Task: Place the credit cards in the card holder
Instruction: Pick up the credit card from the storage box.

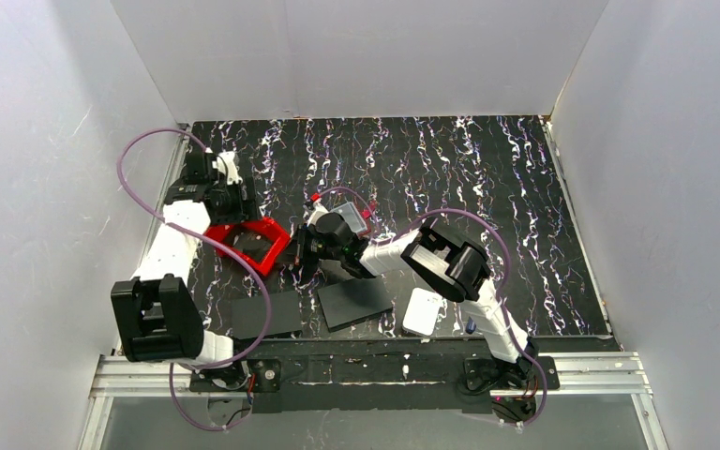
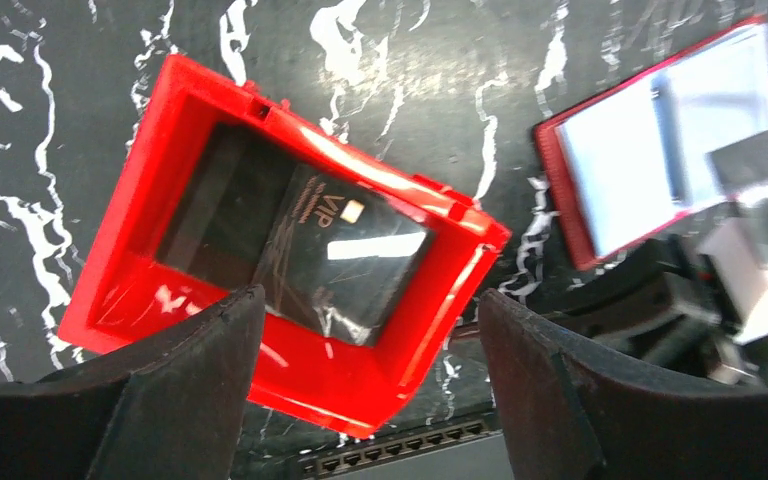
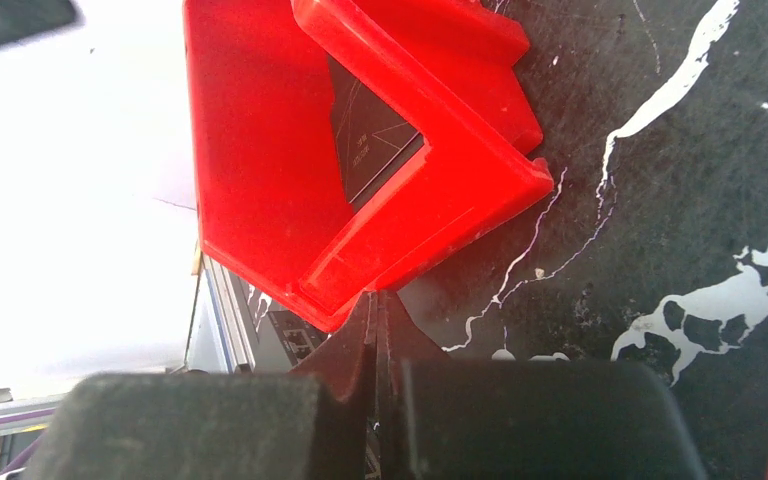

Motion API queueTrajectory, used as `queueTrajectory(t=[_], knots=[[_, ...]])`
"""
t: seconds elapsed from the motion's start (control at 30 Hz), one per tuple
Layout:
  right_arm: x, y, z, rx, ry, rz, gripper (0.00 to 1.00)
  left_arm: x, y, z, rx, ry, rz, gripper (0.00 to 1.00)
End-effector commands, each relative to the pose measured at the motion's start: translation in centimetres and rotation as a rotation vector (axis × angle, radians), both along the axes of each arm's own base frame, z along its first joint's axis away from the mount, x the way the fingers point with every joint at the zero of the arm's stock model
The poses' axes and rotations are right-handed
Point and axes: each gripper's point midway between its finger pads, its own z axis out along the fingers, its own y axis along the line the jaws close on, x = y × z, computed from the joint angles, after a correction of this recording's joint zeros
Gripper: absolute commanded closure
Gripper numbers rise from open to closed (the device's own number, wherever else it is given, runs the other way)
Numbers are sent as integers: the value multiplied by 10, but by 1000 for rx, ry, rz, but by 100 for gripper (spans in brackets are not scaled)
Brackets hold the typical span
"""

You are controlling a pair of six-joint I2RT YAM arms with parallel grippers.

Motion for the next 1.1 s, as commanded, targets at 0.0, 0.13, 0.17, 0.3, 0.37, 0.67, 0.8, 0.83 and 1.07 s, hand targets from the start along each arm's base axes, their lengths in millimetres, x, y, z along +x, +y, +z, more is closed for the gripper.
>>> queueTrajectory(t=[0.0,0.13,0.17,0.3,0.37,0.67,0.8,0.83,1.07], knots=[[8,3,32,68,-55,-12,99,-20,19,-24,217,114,-12,25],[9,3,32,70,-54,-11,99,-18,14,-40,288,163,-43,21],[9,3,32,71,-53,-12,99,-17,11,-45,291,177,-59,20],[8,3,31,69,-51,-8,99,-15,1,-64,257,253,-102,17],[7,2,31,69,-50,-5,99,-16,-1,-71,249,285,-111,16],[6,3,29,68,-46,4,99,-17,-11,-91,183,355,-178,9],[7,3,29,71,-44,7,99,-21,-10,-102,143,422,-181,12],[7,3,29,71,-44,8,99,-21,-12,-103,128,422,-186,14],[7,4,26,74,-35,17,99,-26,-25,-107,53,431,-207,52]])
